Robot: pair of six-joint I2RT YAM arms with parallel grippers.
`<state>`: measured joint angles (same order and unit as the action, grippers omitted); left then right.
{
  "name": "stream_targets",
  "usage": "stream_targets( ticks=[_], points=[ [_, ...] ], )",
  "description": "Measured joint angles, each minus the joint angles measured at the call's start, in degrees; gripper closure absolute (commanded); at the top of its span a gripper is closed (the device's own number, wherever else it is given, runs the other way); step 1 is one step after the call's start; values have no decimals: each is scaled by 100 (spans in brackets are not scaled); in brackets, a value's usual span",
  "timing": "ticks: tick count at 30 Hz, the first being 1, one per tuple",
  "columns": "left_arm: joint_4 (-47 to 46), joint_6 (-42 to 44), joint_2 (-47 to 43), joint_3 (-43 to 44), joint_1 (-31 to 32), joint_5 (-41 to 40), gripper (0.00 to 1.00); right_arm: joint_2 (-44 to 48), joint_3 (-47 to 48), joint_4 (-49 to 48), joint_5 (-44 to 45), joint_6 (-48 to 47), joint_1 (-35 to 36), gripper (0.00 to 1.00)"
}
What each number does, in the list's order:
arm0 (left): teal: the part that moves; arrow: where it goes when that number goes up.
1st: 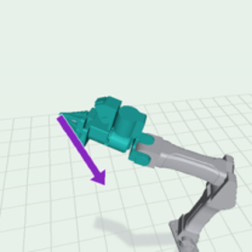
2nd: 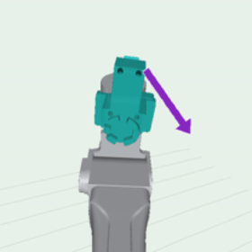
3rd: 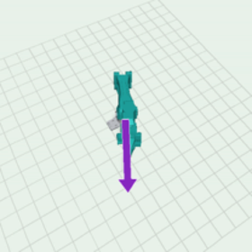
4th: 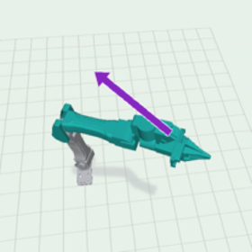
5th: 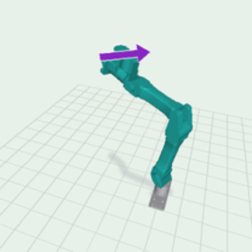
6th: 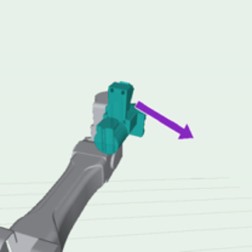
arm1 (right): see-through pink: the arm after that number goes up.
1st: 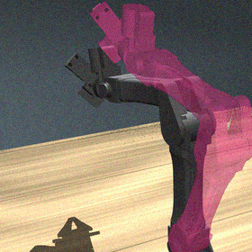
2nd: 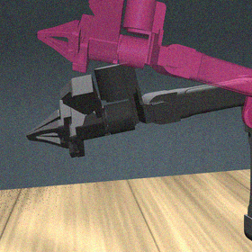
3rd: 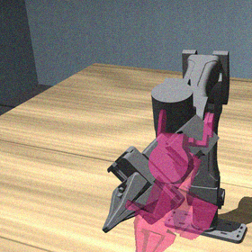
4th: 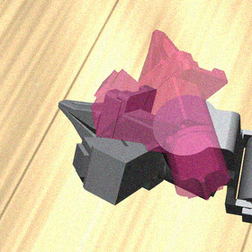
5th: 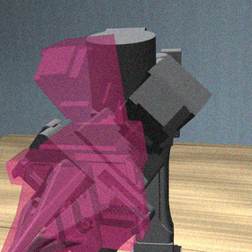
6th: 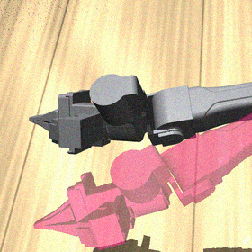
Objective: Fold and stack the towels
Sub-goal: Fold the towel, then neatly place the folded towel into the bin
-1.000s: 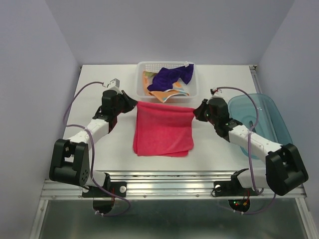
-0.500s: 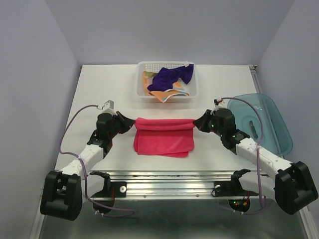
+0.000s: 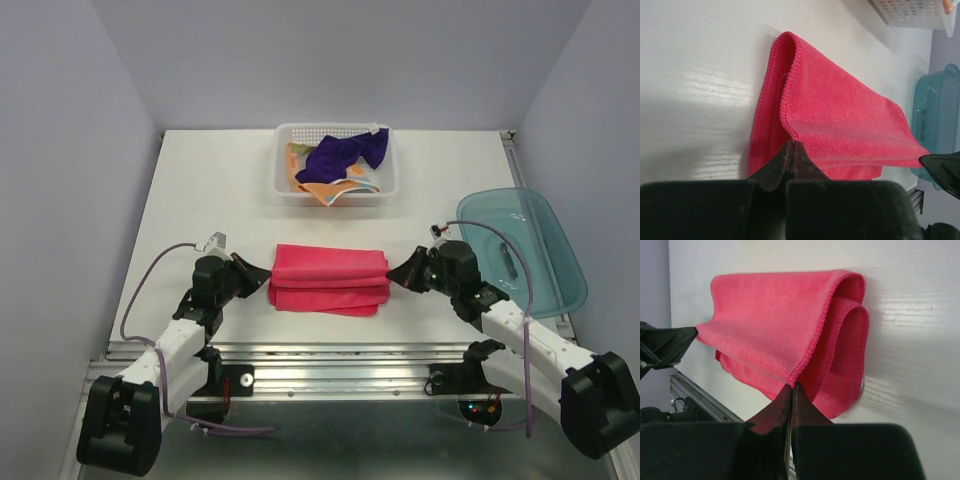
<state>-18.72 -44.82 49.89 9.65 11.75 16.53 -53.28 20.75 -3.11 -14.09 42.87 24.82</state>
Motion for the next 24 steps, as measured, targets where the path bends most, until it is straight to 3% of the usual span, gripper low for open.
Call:
stream_targets(
  ticks=[9,11,12,14,17,18,20,21,24],
  points=[
    [229,-138,-219,-127,2,68,100,2,-444,7,-352,160,0,99],
    [260,-160,-219,-162,2,107,88,-44,-514,4,-385,197,0,97],
    [297,-173,-219,-170,2,133,70,-87,-573,-2,-409,216,0,94],
    [326,-197,-219,-170,2,184,52,-164,-645,-13,-446,243,2,89],
    [402,-223,-229,-170,2,260,33,-232,-728,13,-472,262,13,72],
    [455,-245,-247,-170,2,273,25,-234,-750,24,-487,260,20,59],
    [647,-236,-356,-168,2,282,7,-234,-752,105,-522,240,39,45],
    [750,-251,-428,-166,2,280,4,-229,-752,140,-531,249,39,33],
    [1152,-249,-778,-122,4,133,1,-138,-748,323,-542,216,39,24]
  ],
)
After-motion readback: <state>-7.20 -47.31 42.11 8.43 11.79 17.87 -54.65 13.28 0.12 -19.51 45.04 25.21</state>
